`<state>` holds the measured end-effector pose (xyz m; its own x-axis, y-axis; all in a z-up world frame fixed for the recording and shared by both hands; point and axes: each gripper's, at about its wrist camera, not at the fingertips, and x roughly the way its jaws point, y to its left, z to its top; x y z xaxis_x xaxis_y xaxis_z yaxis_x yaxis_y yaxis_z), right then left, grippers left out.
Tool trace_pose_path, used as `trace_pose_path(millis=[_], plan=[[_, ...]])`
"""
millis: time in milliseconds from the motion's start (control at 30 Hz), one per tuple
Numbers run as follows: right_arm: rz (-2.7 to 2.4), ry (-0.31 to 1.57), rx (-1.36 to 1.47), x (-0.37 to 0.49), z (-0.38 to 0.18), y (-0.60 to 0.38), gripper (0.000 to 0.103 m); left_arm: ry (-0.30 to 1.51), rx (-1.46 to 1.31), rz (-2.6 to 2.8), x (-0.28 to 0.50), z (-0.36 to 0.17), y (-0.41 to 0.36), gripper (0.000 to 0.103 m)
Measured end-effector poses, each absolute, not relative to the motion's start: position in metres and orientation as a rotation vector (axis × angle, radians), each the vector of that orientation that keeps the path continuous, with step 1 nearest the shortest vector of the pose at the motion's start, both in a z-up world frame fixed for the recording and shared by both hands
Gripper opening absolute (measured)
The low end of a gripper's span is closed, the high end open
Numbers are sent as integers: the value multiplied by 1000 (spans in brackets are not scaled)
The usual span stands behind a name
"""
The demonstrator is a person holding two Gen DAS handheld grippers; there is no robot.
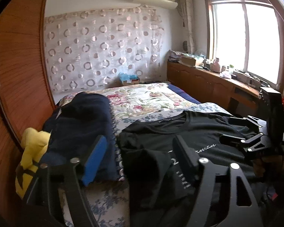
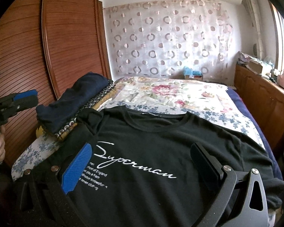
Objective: Fold small clothes
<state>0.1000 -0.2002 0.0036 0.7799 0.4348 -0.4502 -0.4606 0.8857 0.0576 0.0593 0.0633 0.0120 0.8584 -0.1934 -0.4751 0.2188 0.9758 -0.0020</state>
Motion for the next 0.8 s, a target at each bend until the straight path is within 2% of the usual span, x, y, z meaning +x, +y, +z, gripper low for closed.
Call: trace_pose_path(millis=[100, 233, 300, 800], plan=[[551, 482, -67, 108, 3, -192, 94, 499, 31, -185, 53, 6, 77, 78], [665, 528, -99, 117, 0, -162, 65, 489, -16, -120, 42, -6, 95, 78], [723, 546, -122, 117, -2, -142, 57, 498, -39, -104, 38, -12, 103, 78], [960, 726, -366, 127, -54, -13, 56, 538, -84, -27, 23, -40, 134, 78]])
